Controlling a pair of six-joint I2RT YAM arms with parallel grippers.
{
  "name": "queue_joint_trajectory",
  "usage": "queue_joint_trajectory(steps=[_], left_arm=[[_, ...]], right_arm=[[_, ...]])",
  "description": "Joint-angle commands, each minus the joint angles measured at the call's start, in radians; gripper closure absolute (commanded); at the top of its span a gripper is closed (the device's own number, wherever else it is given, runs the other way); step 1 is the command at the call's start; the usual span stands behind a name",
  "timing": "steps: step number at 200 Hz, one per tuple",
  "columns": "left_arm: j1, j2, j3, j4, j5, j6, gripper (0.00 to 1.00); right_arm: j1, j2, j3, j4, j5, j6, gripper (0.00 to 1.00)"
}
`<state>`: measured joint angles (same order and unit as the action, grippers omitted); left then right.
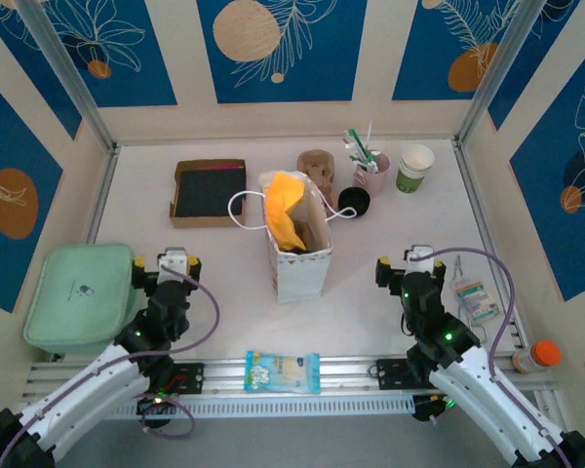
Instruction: Pack the takeout coffee
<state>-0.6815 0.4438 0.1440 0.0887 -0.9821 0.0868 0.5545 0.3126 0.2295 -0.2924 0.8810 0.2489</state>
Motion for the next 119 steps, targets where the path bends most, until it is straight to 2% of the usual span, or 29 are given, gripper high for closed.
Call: queue_joint_trajectory(steps=[1,69,119], left_arm=[[-0.011,-0.031,-0.021,-0.027,0.012,-0.027,0.0],[-0.013,-0.018,-0.02,-0.02,0.003,-0.028,0.0],[-0.012,0.054,-0.008,0.016,-0.009,-0.03,0.0]], right_arm=[[0.019,-0.024,-0.018,0.014,0.07,-0.009,0.01],[0.003,-0.026,-0.053,0.064,0.061,-0.03,0.01],[-0.079,-0.025,-0.048,0.05,-0.012,-0.014,0.01]])
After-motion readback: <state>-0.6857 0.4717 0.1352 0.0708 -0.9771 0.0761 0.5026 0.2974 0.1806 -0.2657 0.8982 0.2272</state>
